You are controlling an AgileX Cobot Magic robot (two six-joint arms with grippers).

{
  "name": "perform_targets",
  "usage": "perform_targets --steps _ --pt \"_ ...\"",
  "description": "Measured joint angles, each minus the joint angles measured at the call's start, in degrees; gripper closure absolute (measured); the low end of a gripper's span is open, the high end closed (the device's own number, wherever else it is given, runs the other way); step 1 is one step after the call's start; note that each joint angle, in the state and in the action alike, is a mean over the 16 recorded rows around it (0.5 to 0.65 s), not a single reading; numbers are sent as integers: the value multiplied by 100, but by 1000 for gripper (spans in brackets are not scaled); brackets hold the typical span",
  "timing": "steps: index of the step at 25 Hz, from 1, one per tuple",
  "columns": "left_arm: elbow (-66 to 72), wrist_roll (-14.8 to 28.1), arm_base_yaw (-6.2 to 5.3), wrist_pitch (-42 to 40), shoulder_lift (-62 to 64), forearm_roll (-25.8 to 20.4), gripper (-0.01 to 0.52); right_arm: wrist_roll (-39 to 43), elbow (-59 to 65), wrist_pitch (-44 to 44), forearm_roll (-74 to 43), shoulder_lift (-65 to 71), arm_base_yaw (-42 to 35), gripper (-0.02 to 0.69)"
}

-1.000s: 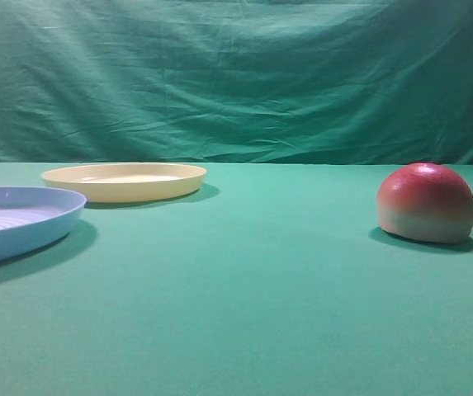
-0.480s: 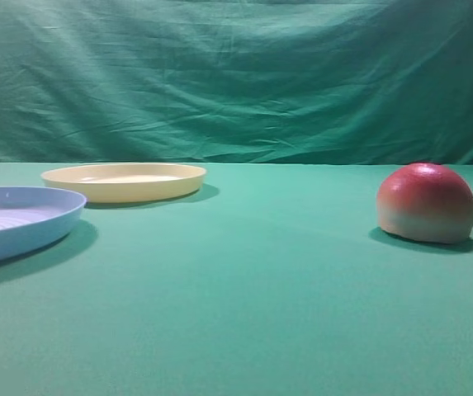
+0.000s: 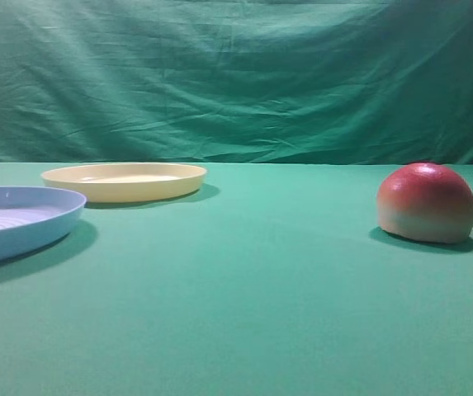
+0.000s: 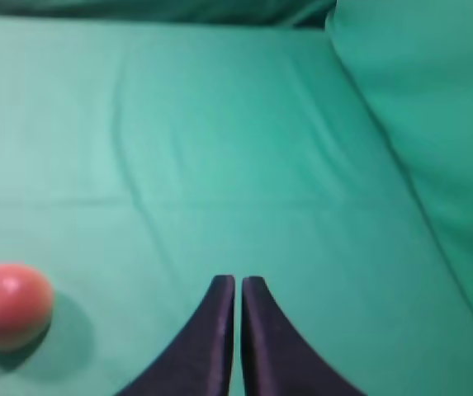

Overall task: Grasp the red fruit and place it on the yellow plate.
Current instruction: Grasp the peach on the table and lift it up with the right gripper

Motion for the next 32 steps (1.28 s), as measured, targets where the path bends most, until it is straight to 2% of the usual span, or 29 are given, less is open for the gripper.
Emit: perform_targets --steps 5,13,17,20,32 --pt "0 0 0 0 0 0 514 -477 -203 222 392 642 361 665" --pt "0 0 0 0 0 0 514 -1159 -713 283 559 1754 1395 665" --pt "0 0 0 0 0 0 514 -1306 -1023 235 516 2377 1862 637" --pt "0 0 0 0 0 0 514 -1404 -1240 192 477 2834 2081 563" --pt "0 0 0 0 0 0 514 -1702 -1666 -189 442 4237 2253 104"
